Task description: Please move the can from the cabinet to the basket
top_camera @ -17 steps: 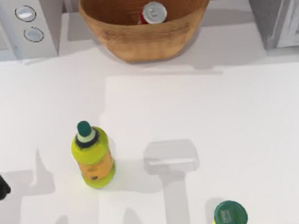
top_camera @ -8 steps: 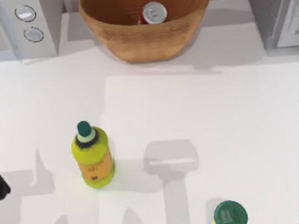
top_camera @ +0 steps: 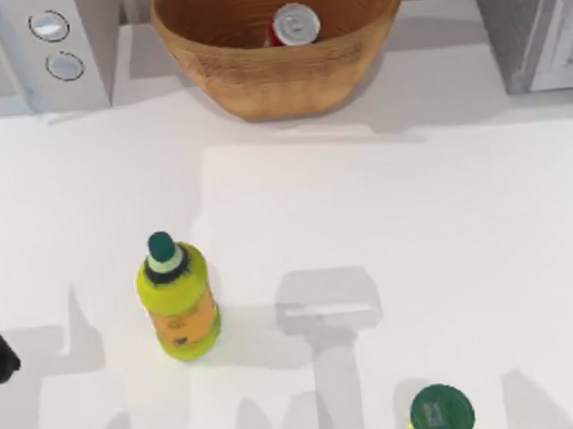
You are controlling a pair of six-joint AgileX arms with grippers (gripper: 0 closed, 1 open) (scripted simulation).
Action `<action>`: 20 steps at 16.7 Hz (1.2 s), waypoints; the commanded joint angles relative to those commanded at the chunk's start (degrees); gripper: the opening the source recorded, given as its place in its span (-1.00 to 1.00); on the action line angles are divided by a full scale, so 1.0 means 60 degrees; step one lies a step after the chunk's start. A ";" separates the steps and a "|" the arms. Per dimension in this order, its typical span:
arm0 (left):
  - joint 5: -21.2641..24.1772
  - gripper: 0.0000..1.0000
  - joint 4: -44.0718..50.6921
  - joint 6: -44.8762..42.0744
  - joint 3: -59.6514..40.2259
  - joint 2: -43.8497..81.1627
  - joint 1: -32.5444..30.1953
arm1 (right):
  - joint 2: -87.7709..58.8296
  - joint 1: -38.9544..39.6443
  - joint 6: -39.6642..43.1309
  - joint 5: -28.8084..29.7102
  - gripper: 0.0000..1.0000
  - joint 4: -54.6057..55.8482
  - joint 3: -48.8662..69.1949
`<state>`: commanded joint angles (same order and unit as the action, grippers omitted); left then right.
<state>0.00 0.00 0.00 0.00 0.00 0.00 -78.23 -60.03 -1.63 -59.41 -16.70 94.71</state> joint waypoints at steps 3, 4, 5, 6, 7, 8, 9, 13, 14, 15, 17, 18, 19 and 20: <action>0.0000 1.00 0.0000 0.0000 0.0000 0.0000 0.0000 | 0.0234 0.0062 0.0002 0.0048 1.00 -0.0811 0.0781; 0.0000 1.00 0.0000 0.0000 0.0000 0.0000 0.0000 | 0.0252 0.0066 0.0002 0.0051 1.00 -0.0875 0.0844; 0.0000 1.00 0.0000 0.0000 0.0000 0.0000 0.0000 | 0.0252 0.0066 0.0002 0.0051 1.00 -0.0875 0.0844; 0.0000 1.00 0.0000 0.0000 0.0000 0.0000 0.0000 | 0.0252 0.0066 0.0002 0.0051 1.00 -0.0875 0.0844; 0.0000 1.00 0.0000 0.0000 0.0000 0.0000 0.0000 | 0.0252 0.0066 0.0002 0.0051 1.00 -0.0875 0.0844; 0.0000 1.00 0.0000 0.0000 0.0000 0.0000 0.0000 | 0.0236 0.0027 0.0001 0.0040 1.00 -0.0846 0.0855; 0.0000 1.00 0.0000 0.0000 0.0000 0.0000 0.0000 | 0.0235 0.0036 0.0001 0.0049 1.00 -0.0847 0.0856; 0.0000 1.00 0.0000 0.0000 0.0000 0.0000 0.0000 | 0.0159 0.0990 -0.0011 0.0998 1.00 -0.0935 0.0946; 0.0000 1.00 0.0000 0.0000 0.0000 0.0000 0.0000 | 0.0131 0.1468 -0.0014 0.1468 1.00 -0.0972 0.0983; 0.0000 1.00 0.0000 0.0000 0.0000 0.0000 0.0000 | 0.0104 0.2028 -0.0017 0.2029 1.00 -0.1013 0.1023; 0.0000 1.00 0.0000 0.0000 0.0000 0.0000 0.0000 | 0.0066 0.3388 -0.0019 0.3397 1.00 -0.1097 0.1092; 0.0000 1.00 0.0000 0.0000 0.0000 0.0000 0.0000 | 0.0060 0.4169 -0.0018 0.4177 1.00 -0.1138 0.1116; 0.0000 1.00 0.0000 0.0000 0.0000 0.0000 0.0000 | 0.0064 0.5001 -0.0015 0.5006 1.00 -0.1176 0.1131; 0.0000 1.00 0.0000 0.0000 0.0000 0.0000 0.0000 | 0.0078 0.5873 -0.0011 0.5873 1.00 -0.1212 0.1135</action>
<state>0.00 0.00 0.00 0.00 0.00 0.00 -77.76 -24.80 -1.69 -24.17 -23.97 101.52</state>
